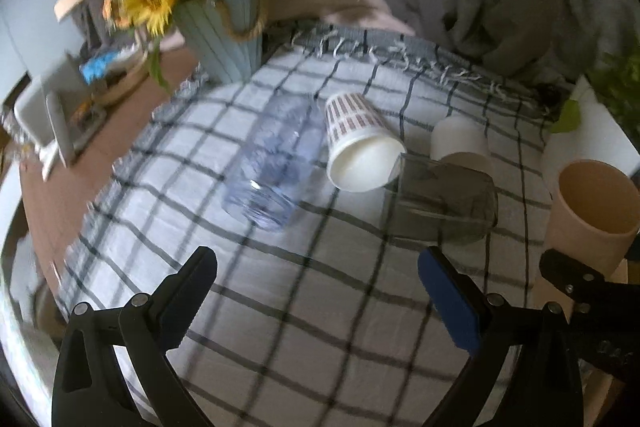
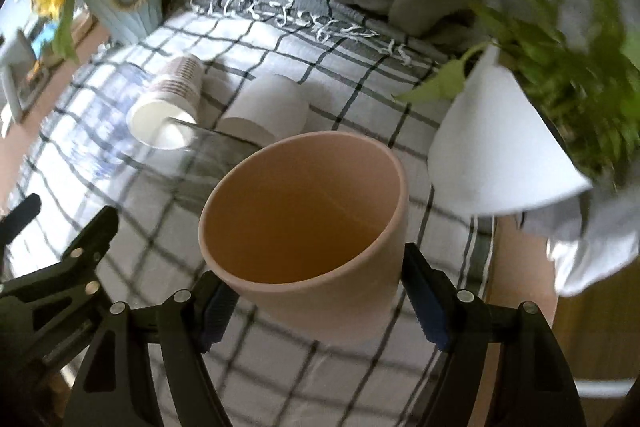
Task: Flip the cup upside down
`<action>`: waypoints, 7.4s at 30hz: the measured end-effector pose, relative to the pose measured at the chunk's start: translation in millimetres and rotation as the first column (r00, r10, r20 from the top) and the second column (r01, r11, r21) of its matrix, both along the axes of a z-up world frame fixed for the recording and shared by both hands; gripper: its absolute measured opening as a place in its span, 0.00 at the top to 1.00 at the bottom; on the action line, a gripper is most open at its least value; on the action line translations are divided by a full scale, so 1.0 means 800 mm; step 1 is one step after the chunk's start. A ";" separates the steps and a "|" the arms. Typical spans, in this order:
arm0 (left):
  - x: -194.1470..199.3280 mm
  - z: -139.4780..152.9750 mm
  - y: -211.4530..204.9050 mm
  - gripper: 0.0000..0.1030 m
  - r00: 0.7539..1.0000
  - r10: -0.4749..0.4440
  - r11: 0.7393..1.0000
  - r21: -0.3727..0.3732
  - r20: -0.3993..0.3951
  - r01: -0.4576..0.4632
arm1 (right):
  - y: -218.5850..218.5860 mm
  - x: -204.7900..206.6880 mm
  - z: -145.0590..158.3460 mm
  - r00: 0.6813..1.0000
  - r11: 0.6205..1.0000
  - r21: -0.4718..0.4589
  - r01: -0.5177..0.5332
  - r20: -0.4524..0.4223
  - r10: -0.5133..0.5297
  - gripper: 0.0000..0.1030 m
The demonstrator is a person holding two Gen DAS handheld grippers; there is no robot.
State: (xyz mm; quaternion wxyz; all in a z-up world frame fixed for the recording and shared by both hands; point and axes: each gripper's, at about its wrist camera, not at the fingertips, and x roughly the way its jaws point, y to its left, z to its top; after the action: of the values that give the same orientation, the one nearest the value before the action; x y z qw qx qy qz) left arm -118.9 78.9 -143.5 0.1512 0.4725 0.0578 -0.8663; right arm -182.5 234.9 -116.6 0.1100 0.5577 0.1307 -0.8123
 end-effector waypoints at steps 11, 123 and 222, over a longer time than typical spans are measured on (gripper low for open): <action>0.048 0.036 -0.079 0.00 0.986 -0.156 0.984 -0.100 -0.058 0.150 | -0.055 0.087 0.024 0.985 0.968 -0.186 0.168 0.079 -0.156 0.27; 0.137 -0.099 0.059 0.40 0.947 -0.287 0.958 -0.040 -0.145 0.284 | 0.065 0.213 -0.089 0.887 0.892 -0.048 0.449 0.140 -0.439 0.24; 0.177 0.144 -0.102 0.00 0.912 -0.290 0.957 -0.078 -0.290 0.279 | -0.079 0.271 0.129 0.865 0.893 -0.341 0.294 -0.302 -0.400 0.18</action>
State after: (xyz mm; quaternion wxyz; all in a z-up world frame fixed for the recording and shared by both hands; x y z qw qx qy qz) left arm 22.8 -2.9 -28.5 0.0213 0.3370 -0.0045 -0.9412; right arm 34.3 171.6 -13.1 0.0132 0.3900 -0.0726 -0.9178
